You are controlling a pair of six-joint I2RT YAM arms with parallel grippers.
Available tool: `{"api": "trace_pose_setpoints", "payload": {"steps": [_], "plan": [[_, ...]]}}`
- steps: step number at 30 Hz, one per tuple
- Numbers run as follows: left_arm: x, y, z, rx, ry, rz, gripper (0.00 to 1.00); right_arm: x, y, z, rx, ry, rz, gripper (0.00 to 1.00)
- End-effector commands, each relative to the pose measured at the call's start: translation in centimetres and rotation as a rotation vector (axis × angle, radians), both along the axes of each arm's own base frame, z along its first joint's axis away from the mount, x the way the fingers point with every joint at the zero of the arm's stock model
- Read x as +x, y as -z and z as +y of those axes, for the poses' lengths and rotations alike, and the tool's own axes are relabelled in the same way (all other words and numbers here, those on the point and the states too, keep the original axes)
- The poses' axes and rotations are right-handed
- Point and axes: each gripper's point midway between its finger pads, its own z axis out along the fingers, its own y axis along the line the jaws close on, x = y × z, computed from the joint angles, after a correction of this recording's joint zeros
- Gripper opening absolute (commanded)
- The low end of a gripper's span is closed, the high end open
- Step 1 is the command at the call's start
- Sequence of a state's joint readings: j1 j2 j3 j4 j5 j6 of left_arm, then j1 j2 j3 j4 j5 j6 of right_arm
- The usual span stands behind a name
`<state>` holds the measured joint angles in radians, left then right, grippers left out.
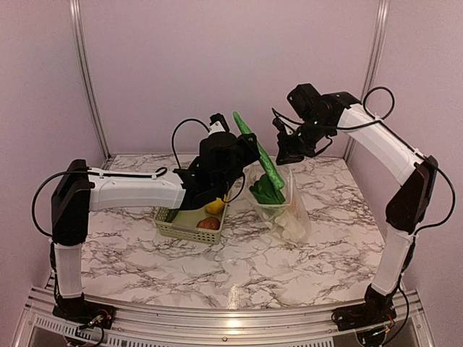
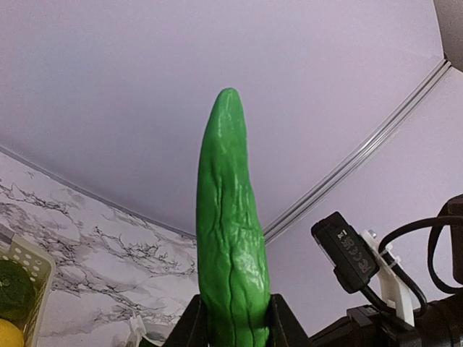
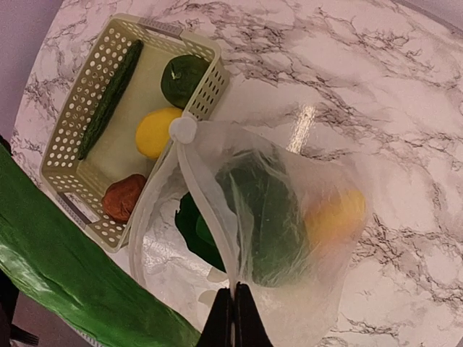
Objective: Place the food in the zip-top bag and seal the zipper
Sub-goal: Place the fake vegetable in the zipper food storage bag.
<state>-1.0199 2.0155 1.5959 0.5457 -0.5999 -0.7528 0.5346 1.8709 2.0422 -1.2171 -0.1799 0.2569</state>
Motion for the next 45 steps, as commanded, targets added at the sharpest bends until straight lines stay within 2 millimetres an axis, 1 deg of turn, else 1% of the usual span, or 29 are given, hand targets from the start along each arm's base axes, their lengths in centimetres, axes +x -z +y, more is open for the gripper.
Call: {"api": "trace_pose_setpoints", "payload": {"steps": [1, 2, 4, 5, 6, 7, 8, 9, 10, 12, 13, 15, 16, 18, 20, 21, 22, 24, 25, 26, 28, 30, 32, 33, 35, 38, 40, 42, 45], "plan": [[-0.5, 1.8, -1.4, 0.018, -0.073, -0.031, 0.0, 0.5, -1.5, -0.2, 0.033, -0.002, -0.013, 0.0], [-0.7, 2.5, -1.9, 0.045, -0.07, -0.02, 0.0, 0.6, -1.4, -0.2, 0.037, -0.001, -0.006, 0.0], [-0.9, 4.2, -2.6, 0.02, -0.037, 0.043, 0.04, 0.7, -1.2, -0.2, 0.05, -0.003, 0.004, 0.0], [-1.3, 4.8, -3.0, -0.008, -0.011, 0.073, 0.09, 0.8, -1.2, -0.2, 0.054, -0.003, 0.007, 0.0], [-1.7, 5.2, -3.6, -0.016, 0.035, 0.084, 0.17, 0.9, -1.2, -0.2, 0.06, -0.002, 0.008, 0.0], [-2.1, 5.3, -4.0, -0.015, 0.072, 0.089, 0.28, 1.0, -1.3, -0.2, 0.066, -0.003, 0.007, 0.0], [-2.4, 5.3, -3.8, -0.01, 0.084, 0.097, 0.38, 1.0, -1.5, -0.1, 0.071, -0.004, 0.004, 0.0], [-2.4, 5.1, -3.2, 0.005, 0.075, 0.097, 0.47, 1.0, -1.7, -0.1, 0.074, -0.004, 0.001, 0.0], [-2.4, 4.4, -2.6, 0.025, 0.067, 0.083, 0.57, 1.0, -1.7, -0.2, 0.073, -0.003, 0.001, 0.0], [-2.1, 2.4, -1.5, 0.082, 0.06, 0.044, 0.7, 0.8, -1.7, -0.3, 0.073, -0.003, 0.0, 0.0], [-1.9, 1.4, -1.0, 0.106, 0.055, 0.032, 0.74, 0.7, -1.7, -0.4, 0.071, -0.001, -0.001, 0.0], [-1.4, 0.1, 0.1, 0.138, 0.058, 0.018, 0.78, 0.6, -1.9, -0.5, 0.07, 0.003, -0.006, 0.0], [-1.2, -0.3, 0.5, 0.146, 0.069, 0.015, 0.79, 0.6, -2.0, -0.6, 0.072, 0.005, -0.01, 0.0], [-0.8, -0.3, 1.3, 0.164, 0.089, 0.033, 0.79, 0.7, -2.5, -0.5, 0.084, 0.01, -0.022, 0.0], [-0.3, 1.0, 2.8, 0.183, 0.079, 0.089, 0.78, 0.8, -2.9, -0.3, 0.098, 0.011, -0.028, 0.0], [0.1, 1.9, 4.0, 0.181, 0.058, 0.136, 0.76, 0.8, -3.1, -0.2, 0.105, 0.01, -0.03, 0.0], [0.5, 3.1, 5.4, 0.167, 0.035, 0.196, 0.72, 0.8, -3.1, -0.2, 0.11, 0.011, -0.031, 0.0], [1.0, 5.0, 7.6, 0.128, 0.017, 0.285, 0.61, 0.8, -3.2, 0.0, 0.118, 0.013, -0.029, 0.0], [1.1, 5.8, 8.4, 0.116, 0.016, 0.319, 0.56, 0.9, -3.2, 0.1, 0.122, 0.013, -0.029, 0.0], [1.2, 6.3, 8.6, 0.111, 0.033, 0.337, 0.52, 0.8, -3.3, 0.1, 0.126, 0.013, -0.032, 0.0], [1.4, 7.7, 8.7, 0.129, 0.065, 0.407, 0.49, 0.8, -3.4, 0.3, 0.134, 0.011, -0.034, 0.0], [1.0, 8.4, 8.3, 0.159, 0.124, 0.453, 0.54, 0.8, -3.5, 0.5, 0.137, 0.009, -0.037, 0.0], [-0.1, 8.3, 7.3, 0.189, 0.224, 0.449, 0.57, 0.8, -3.4, 0.6, 0.137, 0.006, -0.038, 0.0], [-0.7, 7.6, 6.9, 0.192, 0.281, 0.411, 0.57, 0.8, -3.3, 0.7, 0.137, 0.004, -0.037, 0.0], [-2.5, 7.1, 6.2, 0.21, 0.39, 0.353, 0.57, 0.7, -3.2, 0.9, 0.141, -0.001, -0.036, 0.0], [-4.6, 8.9, 5.9, 0.257, 0.487, 0.406, 0.52, 0.6, -3.4, 1.3, 0.151, -0.007, -0.036, 0.0], [-5.3, 10.1, 5.5, 0.288, 0.533, 0.447, 0.47, 0.5, -3.3, 1.5, 0.152, -0.013, -0.035, 0.0], [-5.8, 11.4, 4.8, 0.296, 0.577, 0.494, 0.45, 0.4, -3.2, 1.6, 0.149, -0.017, -0.034, 0.0], [-6.3, 11.9, 3.6, 0.294, 0.632, 0.518, 0.44, 0.2, -3.0, 1.6, 0.143, -0.022, -0.028, 0.0]]}}
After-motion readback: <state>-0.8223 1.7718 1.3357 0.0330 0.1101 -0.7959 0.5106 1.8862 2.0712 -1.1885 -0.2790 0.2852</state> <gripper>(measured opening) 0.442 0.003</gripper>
